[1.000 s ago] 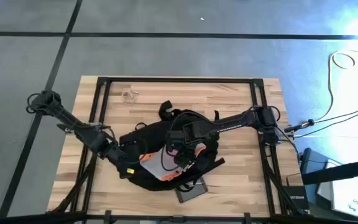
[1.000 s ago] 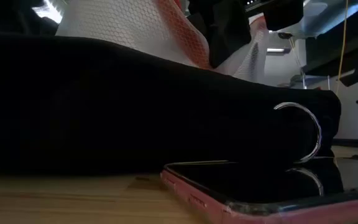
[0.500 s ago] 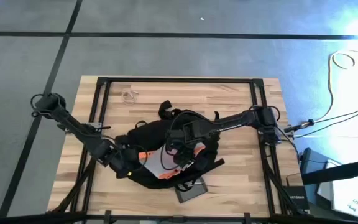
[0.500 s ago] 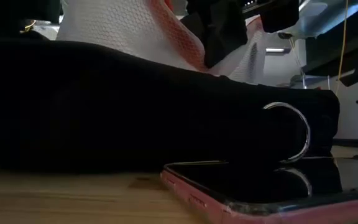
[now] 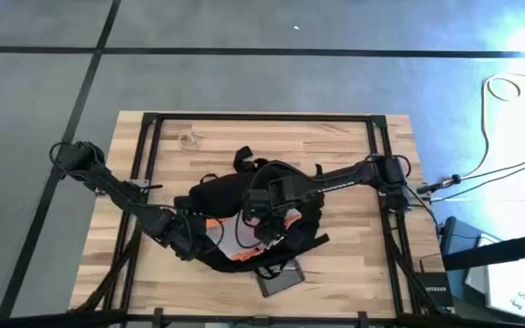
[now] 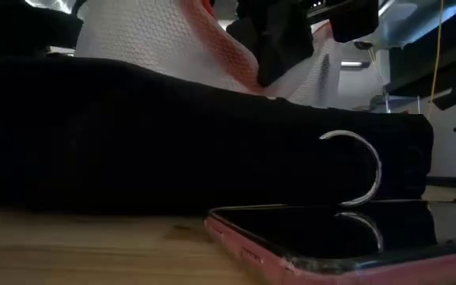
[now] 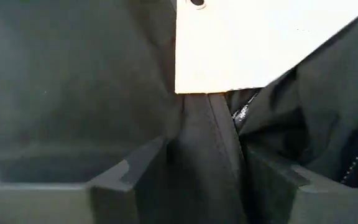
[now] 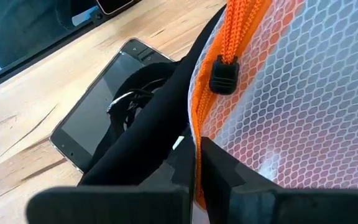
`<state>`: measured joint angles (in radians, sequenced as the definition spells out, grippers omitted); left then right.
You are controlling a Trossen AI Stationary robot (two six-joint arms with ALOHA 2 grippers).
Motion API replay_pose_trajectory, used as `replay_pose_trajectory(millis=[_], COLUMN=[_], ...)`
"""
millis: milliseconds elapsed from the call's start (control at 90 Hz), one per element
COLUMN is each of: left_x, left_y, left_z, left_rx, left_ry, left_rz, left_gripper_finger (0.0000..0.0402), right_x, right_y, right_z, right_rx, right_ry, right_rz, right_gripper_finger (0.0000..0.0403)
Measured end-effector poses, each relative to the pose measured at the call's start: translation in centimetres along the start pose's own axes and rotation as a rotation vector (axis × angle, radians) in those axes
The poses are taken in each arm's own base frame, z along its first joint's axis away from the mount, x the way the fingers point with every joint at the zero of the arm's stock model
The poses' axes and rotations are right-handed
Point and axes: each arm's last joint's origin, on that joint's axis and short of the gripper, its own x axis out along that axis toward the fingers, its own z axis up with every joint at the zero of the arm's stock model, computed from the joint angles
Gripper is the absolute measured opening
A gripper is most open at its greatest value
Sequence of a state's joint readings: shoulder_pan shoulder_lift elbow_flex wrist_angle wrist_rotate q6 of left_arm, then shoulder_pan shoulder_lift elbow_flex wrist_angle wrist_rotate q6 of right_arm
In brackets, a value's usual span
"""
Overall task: Unpack backpack
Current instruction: Put the transparent white zip bag into the black backpack
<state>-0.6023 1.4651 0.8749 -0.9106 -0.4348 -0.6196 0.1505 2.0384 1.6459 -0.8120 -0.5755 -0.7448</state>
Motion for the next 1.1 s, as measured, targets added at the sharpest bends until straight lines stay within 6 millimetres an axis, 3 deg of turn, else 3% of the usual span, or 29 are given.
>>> replay_pose_trajectory(millis=[89,189,233,567,856,1100], left_x=[0.1,0.0,0.0,-0.6,-3.9,-5.9], left_y=[0.3,0.6,0.7,1.4,2.6,2.7], left_z=[0.0,-0.1,-0.2,-0.2,1.7,3.5], left_rx=[-0.027,-0.035,-0.039,-0.061,-0.081,-0.117], left_ry=[0.016,0.041,0.044,0.035,-0.067,-0.169], left_rz=[0.014,0.040,0.052,0.108,0.258,0.226], left_gripper_finger=[0.0124,0.0034,0.0015,0.0002,0.0000,0.0000], right_x=[0.0,0.0,0.0,0.0,0.0,-0.1], right_y=[0.0,0.0,0.0,0.0,0.0,-0.8], right_z=[0.0,0.0,0.0,0.0,0.1,0.8], right_rx=[0.000,-0.001,-0.001,-0.001,-0.006,-0.063], right_ry=[-0.001,-0.001,-0.001,-0.002,-0.009,-0.034], right_rz=[-0.001,-0.001,-0.001,0.000,-0.003,-0.111], right_gripper_finger=[0.0001,0.0001,0.0001,0.0001,0.0001,0.0001])
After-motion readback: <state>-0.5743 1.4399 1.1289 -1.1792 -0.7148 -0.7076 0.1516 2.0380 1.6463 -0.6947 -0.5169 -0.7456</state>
